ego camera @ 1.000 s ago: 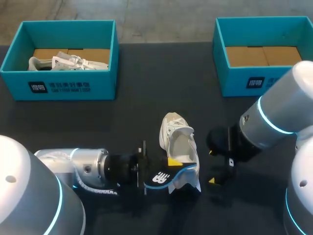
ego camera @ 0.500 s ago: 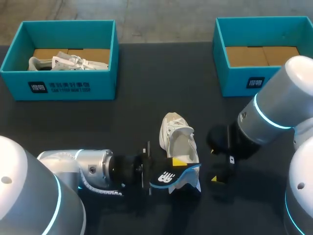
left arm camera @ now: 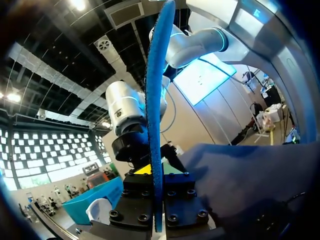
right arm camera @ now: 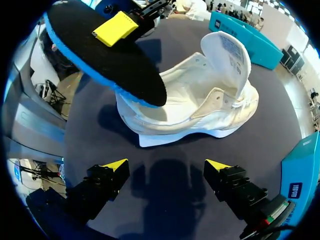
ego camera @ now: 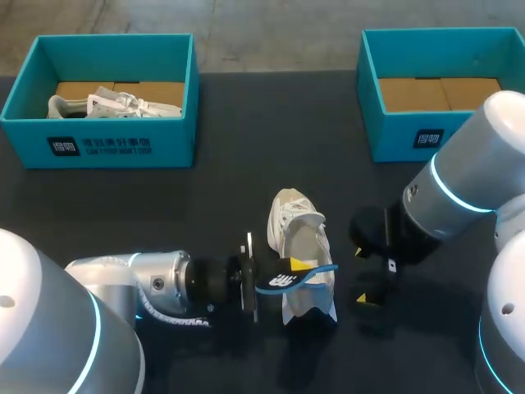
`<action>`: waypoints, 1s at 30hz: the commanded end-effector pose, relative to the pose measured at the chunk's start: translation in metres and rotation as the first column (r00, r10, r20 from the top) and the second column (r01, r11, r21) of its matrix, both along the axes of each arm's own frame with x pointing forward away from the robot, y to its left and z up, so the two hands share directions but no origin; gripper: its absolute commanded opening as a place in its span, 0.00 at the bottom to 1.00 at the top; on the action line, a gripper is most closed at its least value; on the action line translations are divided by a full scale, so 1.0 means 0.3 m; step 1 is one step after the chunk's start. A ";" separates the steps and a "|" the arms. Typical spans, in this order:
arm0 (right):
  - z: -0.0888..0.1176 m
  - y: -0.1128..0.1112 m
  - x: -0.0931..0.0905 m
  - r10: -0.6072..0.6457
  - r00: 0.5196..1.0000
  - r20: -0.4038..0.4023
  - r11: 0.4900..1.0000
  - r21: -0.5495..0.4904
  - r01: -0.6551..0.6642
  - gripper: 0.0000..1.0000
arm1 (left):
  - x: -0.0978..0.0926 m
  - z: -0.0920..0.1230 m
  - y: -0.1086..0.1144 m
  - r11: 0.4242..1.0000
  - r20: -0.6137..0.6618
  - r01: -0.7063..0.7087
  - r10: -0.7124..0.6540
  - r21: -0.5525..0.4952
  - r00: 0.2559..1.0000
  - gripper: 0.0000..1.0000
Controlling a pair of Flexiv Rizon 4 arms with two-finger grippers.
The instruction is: Take the shoe out of the shoebox, open the shoe tongue, remove and reinsert the insole, then place the shoe into the shoebox
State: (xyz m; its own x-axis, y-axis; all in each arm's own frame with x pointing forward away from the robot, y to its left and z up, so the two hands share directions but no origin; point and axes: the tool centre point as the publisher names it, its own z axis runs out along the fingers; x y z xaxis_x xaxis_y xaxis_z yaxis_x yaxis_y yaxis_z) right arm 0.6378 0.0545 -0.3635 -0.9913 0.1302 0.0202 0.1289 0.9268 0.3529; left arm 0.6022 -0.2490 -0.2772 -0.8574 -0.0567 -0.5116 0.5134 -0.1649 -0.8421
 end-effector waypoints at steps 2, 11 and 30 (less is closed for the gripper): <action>0.000 0.000 -0.004 0.000 1.000 0.002 1.000 -0.001 0.000 1.00 | -0.004 0.009 0.015 1.000 -0.019 -0.015 0.015 0.004 1.000 0.00; 0.000 0.000 -0.004 0.000 1.000 0.002 1.000 -0.001 0.000 1.00 | -0.006 0.029 0.050 1.000 -0.052 0.003 -0.002 0.002 0.999 0.00; 0.000 0.000 -0.004 0.000 1.000 0.002 1.000 -0.001 0.000 1.00 | 0.012 -0.034 0.015 0.999 -0.097 -0.001 0.005 0.042 0.995 0.00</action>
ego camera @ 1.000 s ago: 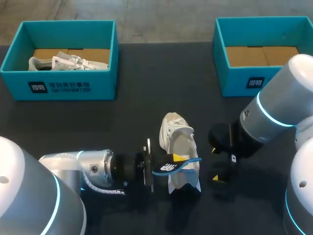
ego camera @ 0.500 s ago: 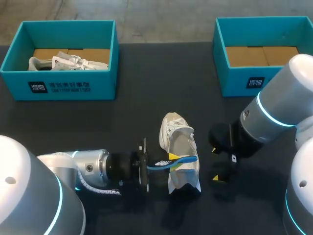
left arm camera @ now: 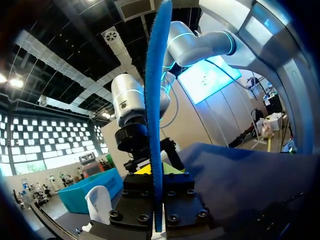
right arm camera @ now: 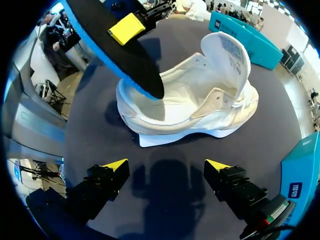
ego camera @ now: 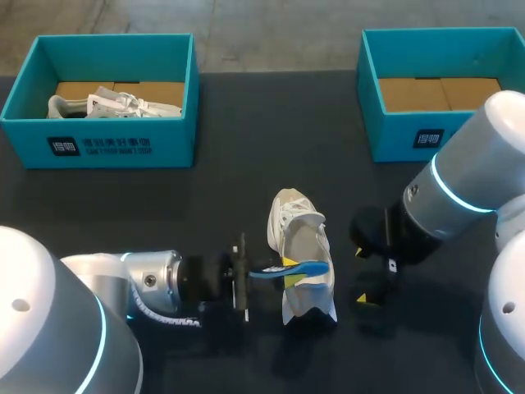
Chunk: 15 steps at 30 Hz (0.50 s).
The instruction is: Take the shoe out of the shoebox, open the shoe tongue, remove and reinsert the insole, then place the shoe into the shoebox
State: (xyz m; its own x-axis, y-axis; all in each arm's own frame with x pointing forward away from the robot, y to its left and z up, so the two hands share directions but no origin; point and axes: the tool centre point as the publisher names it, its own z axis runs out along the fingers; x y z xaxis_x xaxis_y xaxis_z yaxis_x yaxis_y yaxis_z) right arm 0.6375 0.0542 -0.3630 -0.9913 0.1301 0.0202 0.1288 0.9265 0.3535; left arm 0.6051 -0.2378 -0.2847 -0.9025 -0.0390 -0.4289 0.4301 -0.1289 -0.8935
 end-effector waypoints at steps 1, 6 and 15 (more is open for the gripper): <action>-0.002 0.001 -0.003 0.000 1.000 0.002 1.000 -0.002 0.000 1.00 | 0.003 -0.009 -0.023 1.000 -0.002 -0.003 0.003 0.004 1.000 0.00; -0.002 0.001 -0.003 0.000 1.000 0.002 1.000 -0.002 0.000 1.00 | 0.004 -0.010 -0.024 1.000 -0.003 -0.009 0.009 0.013 1.000 0.00; -0.002 0.001 -0.003 0.000 1.000 0.002 1.000 -0.002 0.000 1.00 | 0.011 -0.026 -0.027 0.999 -0.008 -0.026 0.026 0.028 1.000 0.00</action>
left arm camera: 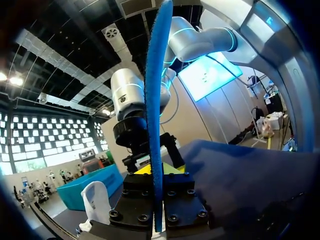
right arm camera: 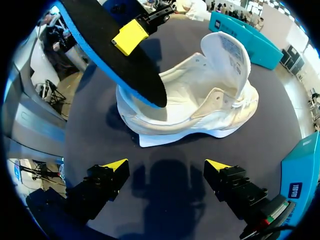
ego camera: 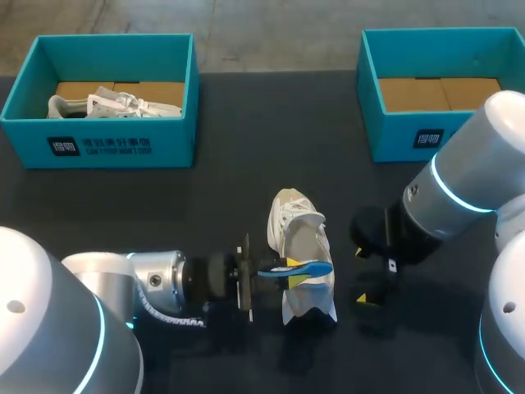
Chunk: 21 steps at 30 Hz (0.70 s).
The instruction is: Take the shoe out of the shoebox, open the shoe tongue, remove and reinsert the insole, then place the shoe into the shoebox
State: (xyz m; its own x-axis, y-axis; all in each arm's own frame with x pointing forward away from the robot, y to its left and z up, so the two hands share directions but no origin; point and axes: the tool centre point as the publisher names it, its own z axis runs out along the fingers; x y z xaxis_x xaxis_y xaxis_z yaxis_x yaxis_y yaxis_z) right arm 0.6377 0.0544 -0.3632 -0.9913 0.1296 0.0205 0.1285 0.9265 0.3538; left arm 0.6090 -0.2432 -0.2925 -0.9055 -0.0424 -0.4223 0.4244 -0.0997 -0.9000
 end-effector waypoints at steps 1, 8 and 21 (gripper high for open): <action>-0.001 0.000 -0.004 -0.001 1.000 0.003 1.000 -0.002 0.001 1.00 | 0.001 -0.002 -0.009 1.000 0.001 -0.013 0.013 0.004 1.000 0.00; -0.001 0.000 -0.004 -0.001 1.000 0.003 1.000 -0.002 0.001 1.00 | 0.022 -0.017 -0.011 0.999 0.016 -0.040 0.040 0.010 0.999 0.00; -0.001 0.000 -0.004 -0.001 1.000 0.003 1.000 -0.002 0.001 1.00 | 0.056 -0.056 -0.033 0.996 0.021 -0.080 0.079 0.037 0.997 0.00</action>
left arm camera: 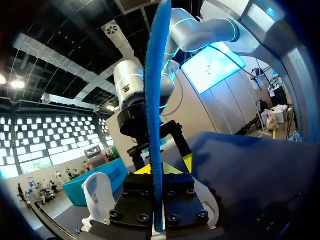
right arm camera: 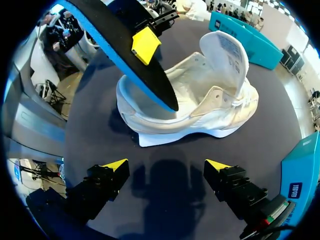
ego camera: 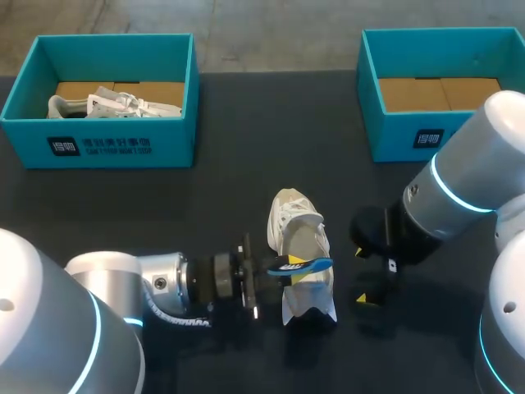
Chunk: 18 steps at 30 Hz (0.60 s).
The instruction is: Take the shoe out of the shoebox, open the shoe tongue, remove and reinsert the insole, then place the shoe into the shoebox
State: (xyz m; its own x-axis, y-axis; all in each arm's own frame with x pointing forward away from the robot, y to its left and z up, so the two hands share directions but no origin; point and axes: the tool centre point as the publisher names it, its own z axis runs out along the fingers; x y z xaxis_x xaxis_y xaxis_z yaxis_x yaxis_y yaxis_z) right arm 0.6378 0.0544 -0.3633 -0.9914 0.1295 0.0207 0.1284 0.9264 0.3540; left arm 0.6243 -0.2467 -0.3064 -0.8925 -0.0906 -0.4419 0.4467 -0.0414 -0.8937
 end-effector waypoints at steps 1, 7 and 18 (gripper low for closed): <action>-0.001 0.000 -0.004 -0.001 1.000 0.003 1.000 -0.002 0.001 1.00 | 0.007 -0.012 -0.022 1.000 0.000 -0.013 0.013 0.008 1.000 0.00; -0.001 0.000 -0.004 -0.001 1.000 0.003 1.000 -0.002 0.001 1.00 | 0.022 -0.029 -0.025 1.000 0.003 -0.018 0.018 0.019 1.000 0.00; -0.001 0.000 -0.004 -0.001 1.000 0.003 1.000 -0.002 0.001 1.00 | 0.053 -0.074 -0.017 0.999 0.013 -0.004 0.004 0.038 1.000 0.00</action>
